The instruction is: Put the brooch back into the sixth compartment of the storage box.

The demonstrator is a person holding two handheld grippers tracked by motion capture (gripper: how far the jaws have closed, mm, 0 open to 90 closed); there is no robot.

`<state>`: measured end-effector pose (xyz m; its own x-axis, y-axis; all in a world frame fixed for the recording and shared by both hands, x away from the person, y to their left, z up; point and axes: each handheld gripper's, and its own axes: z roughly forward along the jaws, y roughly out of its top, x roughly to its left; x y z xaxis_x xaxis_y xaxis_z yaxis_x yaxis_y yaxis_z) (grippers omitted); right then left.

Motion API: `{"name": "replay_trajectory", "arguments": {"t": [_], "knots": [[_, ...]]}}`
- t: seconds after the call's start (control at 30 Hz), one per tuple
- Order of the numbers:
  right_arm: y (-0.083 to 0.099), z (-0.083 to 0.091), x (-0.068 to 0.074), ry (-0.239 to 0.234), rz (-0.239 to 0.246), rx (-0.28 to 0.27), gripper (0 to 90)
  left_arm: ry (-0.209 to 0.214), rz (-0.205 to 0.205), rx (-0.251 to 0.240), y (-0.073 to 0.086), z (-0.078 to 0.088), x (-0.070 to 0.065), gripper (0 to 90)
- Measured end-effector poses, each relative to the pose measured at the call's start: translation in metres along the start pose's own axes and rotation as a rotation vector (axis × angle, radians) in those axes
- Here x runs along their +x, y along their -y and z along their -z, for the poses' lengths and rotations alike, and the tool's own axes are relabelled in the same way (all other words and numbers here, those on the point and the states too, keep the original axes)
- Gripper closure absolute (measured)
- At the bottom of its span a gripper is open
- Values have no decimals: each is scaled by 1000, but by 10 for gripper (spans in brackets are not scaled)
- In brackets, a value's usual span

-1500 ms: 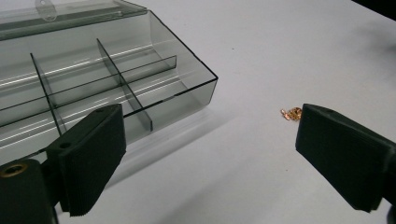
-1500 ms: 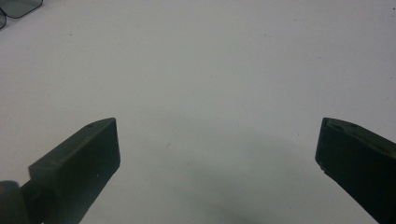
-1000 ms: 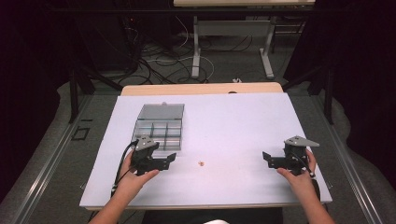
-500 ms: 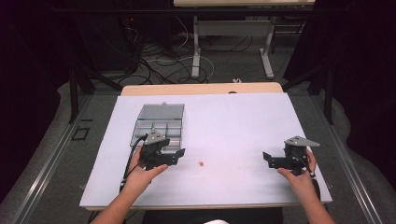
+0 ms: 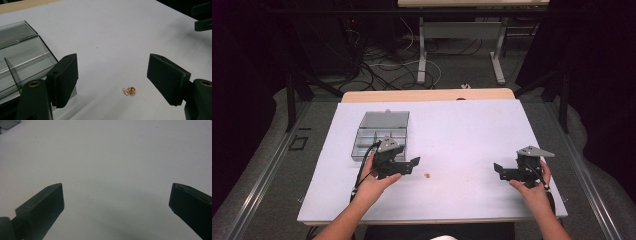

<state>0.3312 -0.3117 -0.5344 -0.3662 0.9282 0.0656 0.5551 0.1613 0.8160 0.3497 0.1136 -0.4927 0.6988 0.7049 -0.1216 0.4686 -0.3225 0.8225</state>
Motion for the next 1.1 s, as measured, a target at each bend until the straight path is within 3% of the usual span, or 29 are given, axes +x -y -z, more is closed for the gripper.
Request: {"name": "replay_trajectory", "arguments": {"t": [0.27, 0.37, 0.67, 0.9, 1.1], "knots": [[0, 0, 0, -1, -1, 0, 0, -8, 1, -26, -2, -9, -7, 280], [0, 0, 0, -2, -6, 0, 0, -5, -3, -15, -3, -13, -9, 291], [1, -1, -1, 0, -4, 2, 0, 9, 14, 45, -1, -28, -16, 355], [1, -1, -2, -9, 1, 2, 2, 14, -11, 109, 1, -38, -19, 384], [1, -1, -1, -13, -1, 6, 4, 44, -15, 141, 2, -46, -20, 404]]}}
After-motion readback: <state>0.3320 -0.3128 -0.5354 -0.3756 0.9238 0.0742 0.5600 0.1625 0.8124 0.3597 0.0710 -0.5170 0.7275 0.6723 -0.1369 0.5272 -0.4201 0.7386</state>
